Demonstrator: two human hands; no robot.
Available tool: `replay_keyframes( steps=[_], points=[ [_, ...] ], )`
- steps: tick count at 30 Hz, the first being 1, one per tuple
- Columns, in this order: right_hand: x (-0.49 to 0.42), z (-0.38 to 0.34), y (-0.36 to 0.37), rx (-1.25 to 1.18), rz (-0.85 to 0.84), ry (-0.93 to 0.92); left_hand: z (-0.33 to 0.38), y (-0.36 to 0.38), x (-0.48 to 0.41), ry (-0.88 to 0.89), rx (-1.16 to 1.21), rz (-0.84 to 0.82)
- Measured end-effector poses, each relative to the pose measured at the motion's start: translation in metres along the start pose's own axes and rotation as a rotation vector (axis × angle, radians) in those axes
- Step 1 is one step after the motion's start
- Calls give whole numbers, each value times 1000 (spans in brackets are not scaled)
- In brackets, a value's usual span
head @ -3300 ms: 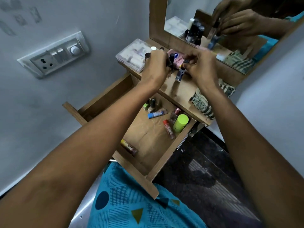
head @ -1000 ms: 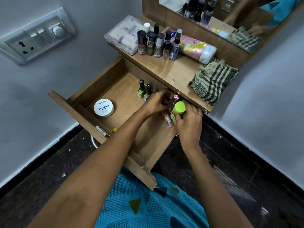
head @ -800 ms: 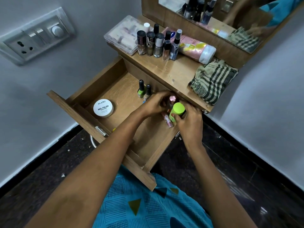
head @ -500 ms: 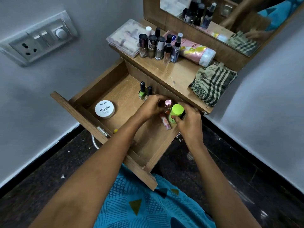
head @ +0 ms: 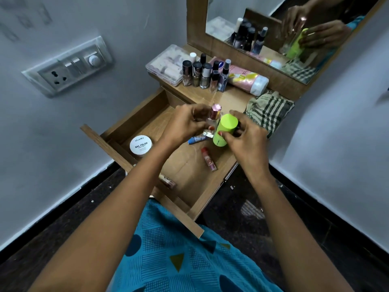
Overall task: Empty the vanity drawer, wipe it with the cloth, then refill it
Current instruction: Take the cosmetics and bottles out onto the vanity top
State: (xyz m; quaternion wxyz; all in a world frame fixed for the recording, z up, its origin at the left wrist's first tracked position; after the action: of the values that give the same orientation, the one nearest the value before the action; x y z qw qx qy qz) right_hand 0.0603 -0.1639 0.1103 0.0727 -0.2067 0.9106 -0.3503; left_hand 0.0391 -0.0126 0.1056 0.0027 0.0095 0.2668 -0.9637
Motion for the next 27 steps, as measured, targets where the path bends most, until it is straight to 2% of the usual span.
replay_keyframes(
  steps=[5,13,27],
  points=[
    [-21,-19,-31,21,90,-64,34,-16,-21,52,48,51],
    [-69,-13,-55,14,187,-76,42,-7,-74,13,62,96],
    [-97,5,-55,88,192,-66,25,11,-92,-10,91,187]
  ],
)
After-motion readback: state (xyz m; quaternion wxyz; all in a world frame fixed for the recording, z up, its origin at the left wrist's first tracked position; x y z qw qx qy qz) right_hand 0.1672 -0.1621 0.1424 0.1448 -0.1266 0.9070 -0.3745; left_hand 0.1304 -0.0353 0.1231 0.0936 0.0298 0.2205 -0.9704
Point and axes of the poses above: each hand's wrist, its own x-axis away from the middle knuckle, its own y-axis out of the palm, z = x × y, the point moved 4 cm from there along -x, towards the middle knuckle, and after that the axes turned 12 degrees about -z, right-handed, at the moved point
